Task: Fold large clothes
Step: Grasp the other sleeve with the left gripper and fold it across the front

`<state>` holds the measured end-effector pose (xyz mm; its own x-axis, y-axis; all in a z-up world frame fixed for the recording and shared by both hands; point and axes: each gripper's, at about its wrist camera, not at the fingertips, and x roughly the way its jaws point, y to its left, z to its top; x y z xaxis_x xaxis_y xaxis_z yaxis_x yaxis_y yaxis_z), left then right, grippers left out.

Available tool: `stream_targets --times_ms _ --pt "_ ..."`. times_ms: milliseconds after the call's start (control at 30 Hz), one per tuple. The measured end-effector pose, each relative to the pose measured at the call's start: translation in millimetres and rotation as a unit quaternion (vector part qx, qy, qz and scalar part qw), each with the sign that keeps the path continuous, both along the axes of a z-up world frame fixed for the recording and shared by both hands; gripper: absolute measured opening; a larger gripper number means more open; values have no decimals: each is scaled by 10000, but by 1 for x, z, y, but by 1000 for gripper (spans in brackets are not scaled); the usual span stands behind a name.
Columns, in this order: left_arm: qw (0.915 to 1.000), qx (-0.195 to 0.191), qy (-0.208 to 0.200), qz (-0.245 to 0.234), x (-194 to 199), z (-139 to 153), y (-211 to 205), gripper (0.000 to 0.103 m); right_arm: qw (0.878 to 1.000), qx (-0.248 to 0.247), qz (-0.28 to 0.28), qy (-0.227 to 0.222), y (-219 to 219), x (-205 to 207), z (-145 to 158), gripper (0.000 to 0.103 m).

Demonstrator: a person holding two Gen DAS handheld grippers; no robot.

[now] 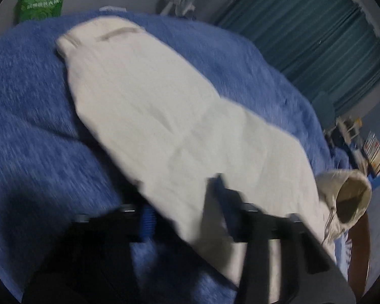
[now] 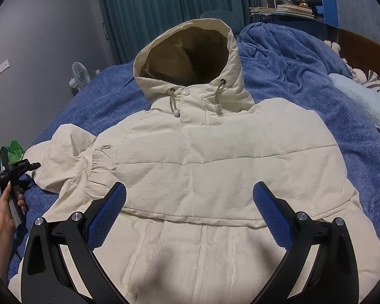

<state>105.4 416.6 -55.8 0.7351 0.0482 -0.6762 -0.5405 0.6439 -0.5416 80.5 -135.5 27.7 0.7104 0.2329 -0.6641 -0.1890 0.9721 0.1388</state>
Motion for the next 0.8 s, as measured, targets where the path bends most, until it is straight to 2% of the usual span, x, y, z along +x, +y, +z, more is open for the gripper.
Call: stream_targets --times_ms 33,133,300,433,533,633,800 --pt "10000 24 -66 51 0 2 2 18 10000 4 12 13 1 1 -1 97" --pt "9981 422 -380 238 -1 26 -4 11 10000 15 64 71 4 3 -5 97" --pt "9876 1289 -898 -39 2 91 -41 9 10000 26 64 62 5 4 -3 97" --pt "9752 1679 -1369 -451 4 135 -83 9 10000 67 14 46 3 2 -1 97" --pt "9601 1969 -1751 -935 0 165 -124 9 9999 108 -58 119 1 2 -2 97" --pt "9360 2327 -2110 -1591 -4 193 -180 9 9996 178 -182 137 -4 2 1 97" --pt "8989 2630 -2344 -2607 -6 210 -271 9 9981 395 -478 -27 -25 2 16 97"
